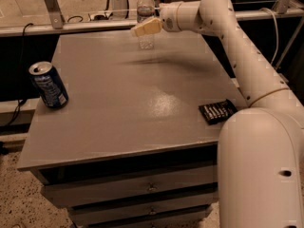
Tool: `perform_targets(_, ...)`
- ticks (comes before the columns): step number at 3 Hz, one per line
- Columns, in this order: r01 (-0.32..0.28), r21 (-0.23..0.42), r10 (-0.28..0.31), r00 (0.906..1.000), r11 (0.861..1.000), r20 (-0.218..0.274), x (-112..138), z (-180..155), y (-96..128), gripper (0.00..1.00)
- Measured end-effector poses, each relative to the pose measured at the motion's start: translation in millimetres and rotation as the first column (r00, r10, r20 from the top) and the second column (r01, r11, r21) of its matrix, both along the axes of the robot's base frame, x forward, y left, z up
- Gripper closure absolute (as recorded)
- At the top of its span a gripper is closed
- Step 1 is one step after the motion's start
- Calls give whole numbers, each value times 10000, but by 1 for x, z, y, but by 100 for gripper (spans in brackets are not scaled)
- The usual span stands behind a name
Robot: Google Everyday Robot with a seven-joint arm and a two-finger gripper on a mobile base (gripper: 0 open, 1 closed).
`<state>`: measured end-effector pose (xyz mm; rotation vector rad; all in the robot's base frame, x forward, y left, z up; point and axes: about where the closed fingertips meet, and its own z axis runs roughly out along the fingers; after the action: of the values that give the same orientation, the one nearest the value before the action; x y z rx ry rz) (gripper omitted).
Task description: Knock water bottle over
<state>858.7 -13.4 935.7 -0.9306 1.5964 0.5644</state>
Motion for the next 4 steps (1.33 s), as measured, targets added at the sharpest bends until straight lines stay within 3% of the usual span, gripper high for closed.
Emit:
perform_targets(1, -70, 29, 70, 9996, 10000, 277, 3, 1, 9, 16)
perform_targets(3, -263, -143, 272, 9972, 9996, 703, -3, 8, 2, 64)
perform_targets(4, -1055, -1421, 1191, 9888, 9842, 903, -36, 31, -11, 95)
